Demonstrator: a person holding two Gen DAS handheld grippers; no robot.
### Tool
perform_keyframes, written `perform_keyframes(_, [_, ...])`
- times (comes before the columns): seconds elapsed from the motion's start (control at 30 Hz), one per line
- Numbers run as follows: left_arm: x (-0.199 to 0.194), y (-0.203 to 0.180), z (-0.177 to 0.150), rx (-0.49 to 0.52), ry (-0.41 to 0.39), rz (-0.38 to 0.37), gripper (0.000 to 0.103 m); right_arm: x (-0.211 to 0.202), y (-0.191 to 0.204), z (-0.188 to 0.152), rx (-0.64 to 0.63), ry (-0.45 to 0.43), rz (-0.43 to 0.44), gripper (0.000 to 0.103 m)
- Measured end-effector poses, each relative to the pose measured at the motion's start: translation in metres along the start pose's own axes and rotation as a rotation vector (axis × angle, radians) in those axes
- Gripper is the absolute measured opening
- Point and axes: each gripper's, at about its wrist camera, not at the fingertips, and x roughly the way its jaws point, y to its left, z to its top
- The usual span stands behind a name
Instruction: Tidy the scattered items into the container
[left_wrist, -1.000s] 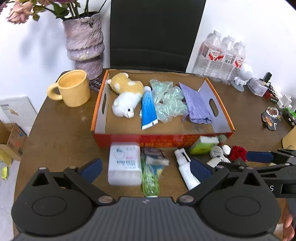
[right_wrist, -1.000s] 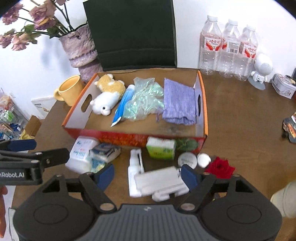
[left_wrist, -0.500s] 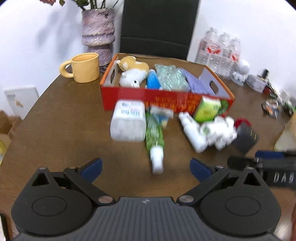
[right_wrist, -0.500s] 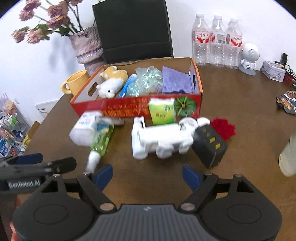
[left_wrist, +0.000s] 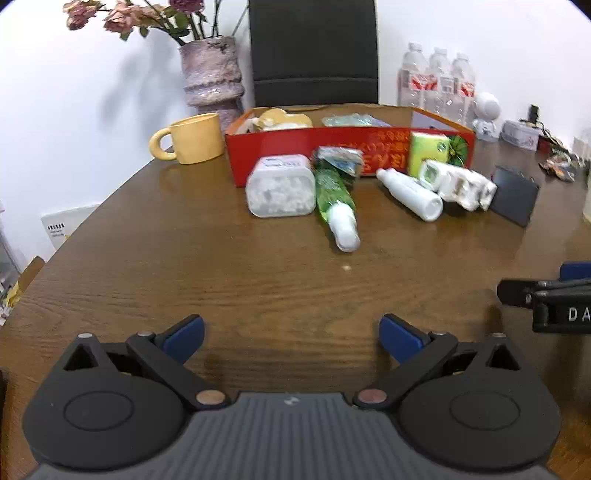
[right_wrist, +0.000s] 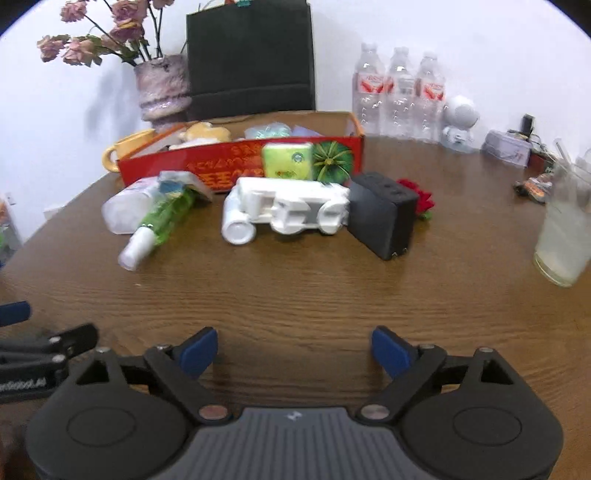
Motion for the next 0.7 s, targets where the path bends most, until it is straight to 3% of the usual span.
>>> perform_keyframes(0.1, [0.004, 0.000, 0.001, -0.026, 0.014, -0.053, 0.103, 0.003, 0.002, -0.004, -0.021, -0.005, 0.007, 0.103])
perform_keyframes(0.27, [0.014, 0.001, 0.006, -0.026, 0.021, -0.093, 0.103, 0.005, 0.007, -0.005, -0.052, 0.001, 0.023, 0.103])
perform_keyframes(0.7, [0.016, -0.002, 0.007, -0.027, 0.022, -0.092, 0.103, 0.007, 0.009, -0.004, 0.010, -0.005, -0.052, 0.103])
